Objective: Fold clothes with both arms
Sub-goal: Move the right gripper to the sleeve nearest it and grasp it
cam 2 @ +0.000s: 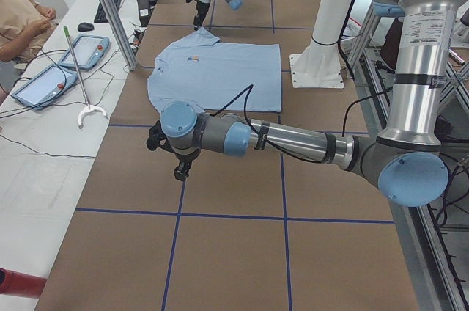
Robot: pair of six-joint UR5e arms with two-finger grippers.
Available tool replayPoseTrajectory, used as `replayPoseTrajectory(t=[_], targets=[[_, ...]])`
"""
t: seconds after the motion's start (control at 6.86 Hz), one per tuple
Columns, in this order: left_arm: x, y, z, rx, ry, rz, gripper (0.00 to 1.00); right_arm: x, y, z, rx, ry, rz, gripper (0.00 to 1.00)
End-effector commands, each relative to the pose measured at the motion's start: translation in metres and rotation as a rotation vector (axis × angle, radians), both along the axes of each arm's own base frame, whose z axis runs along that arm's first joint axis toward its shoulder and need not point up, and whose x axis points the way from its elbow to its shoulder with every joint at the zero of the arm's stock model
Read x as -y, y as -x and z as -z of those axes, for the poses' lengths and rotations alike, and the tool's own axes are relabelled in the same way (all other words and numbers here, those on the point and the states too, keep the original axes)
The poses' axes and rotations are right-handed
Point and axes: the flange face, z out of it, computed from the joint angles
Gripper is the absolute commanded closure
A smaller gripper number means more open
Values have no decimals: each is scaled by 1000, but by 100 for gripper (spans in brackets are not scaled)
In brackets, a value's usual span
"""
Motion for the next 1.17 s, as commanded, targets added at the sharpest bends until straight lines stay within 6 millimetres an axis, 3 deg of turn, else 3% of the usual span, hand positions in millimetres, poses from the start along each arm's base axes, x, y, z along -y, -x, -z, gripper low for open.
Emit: replayPoseTrajectory(t=[0.0,0.15,0.29,0.44,0.58,0.73,1.02], targets=[[0,0,0,0,1,0,0,-16,-8,-8,11,10,20,23],[0,0,-1,0,3,0,0,-18,-8,-13,6,13,21,27],[-1,0,-2,0,3,0,0,-18,-6,-11,7,13,22,38],[0,0,-3,0,7,0,0,-17,-5,-8,10,10,23,86],[-4,0,-6,0,9,-1,0,-17,-5,-6,13,10,25,100],[-4,0,-6,0,9,-1,0,-18,-5,-7,13,9,28,100],[-4,0,-5,-1,9,0,0,-29,7,25,62,1,35,100]])
